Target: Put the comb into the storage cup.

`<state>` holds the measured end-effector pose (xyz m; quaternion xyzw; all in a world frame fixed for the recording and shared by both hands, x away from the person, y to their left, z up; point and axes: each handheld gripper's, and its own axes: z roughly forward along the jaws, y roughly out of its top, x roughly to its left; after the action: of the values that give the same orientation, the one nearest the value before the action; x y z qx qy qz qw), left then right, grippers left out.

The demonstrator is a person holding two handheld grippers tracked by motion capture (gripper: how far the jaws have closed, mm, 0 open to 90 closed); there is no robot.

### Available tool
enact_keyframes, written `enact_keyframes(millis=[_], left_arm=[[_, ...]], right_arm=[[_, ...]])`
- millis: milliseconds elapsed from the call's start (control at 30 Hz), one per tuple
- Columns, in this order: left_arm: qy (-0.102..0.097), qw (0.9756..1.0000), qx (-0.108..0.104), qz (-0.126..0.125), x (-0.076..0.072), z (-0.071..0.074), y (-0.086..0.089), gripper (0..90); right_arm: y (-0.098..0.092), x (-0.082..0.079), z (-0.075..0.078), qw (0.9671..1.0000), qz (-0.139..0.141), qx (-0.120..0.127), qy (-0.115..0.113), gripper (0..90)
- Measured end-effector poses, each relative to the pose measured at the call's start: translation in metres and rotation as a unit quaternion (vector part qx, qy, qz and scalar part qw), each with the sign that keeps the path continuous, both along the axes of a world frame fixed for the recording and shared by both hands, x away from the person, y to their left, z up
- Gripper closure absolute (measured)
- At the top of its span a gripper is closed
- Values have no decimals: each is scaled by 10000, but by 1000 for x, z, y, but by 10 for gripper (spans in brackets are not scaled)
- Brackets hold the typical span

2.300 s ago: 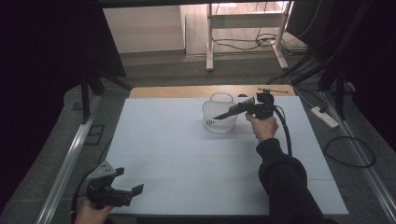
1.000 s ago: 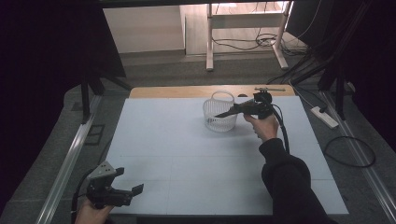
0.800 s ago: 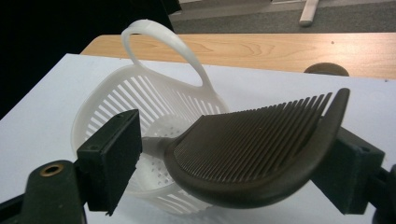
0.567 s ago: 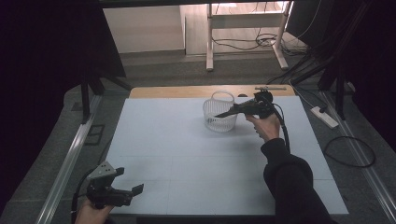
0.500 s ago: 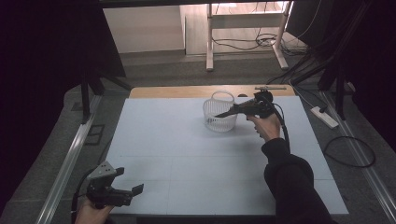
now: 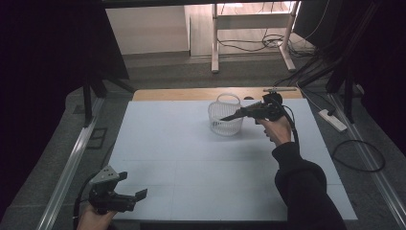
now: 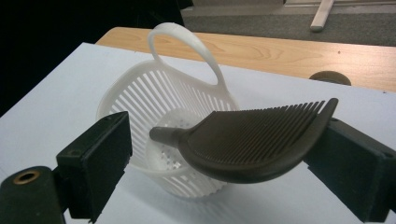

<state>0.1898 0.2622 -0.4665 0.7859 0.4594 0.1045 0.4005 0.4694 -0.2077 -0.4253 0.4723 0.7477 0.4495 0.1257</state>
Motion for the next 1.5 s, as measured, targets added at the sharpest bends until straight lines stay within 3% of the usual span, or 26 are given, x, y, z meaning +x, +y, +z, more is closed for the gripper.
enact_keyframes(millis=[233, 833, 1500], left_arm=[[-12, 10000, -13, 5, 0, 0, 0, 3], [-24, 10000, -15, -4, 0, 0, 0, 1], [-27, 10000, -15, 0, 0, 0, 0, 1]], right_arm=[[0, -7, 6, 9999, 137, -69, -59, 83], [0, -26, 14, 9971, 233, -655, -320, 21], [-7, -47, 10, 9961, 284, -629, -553, 0]])
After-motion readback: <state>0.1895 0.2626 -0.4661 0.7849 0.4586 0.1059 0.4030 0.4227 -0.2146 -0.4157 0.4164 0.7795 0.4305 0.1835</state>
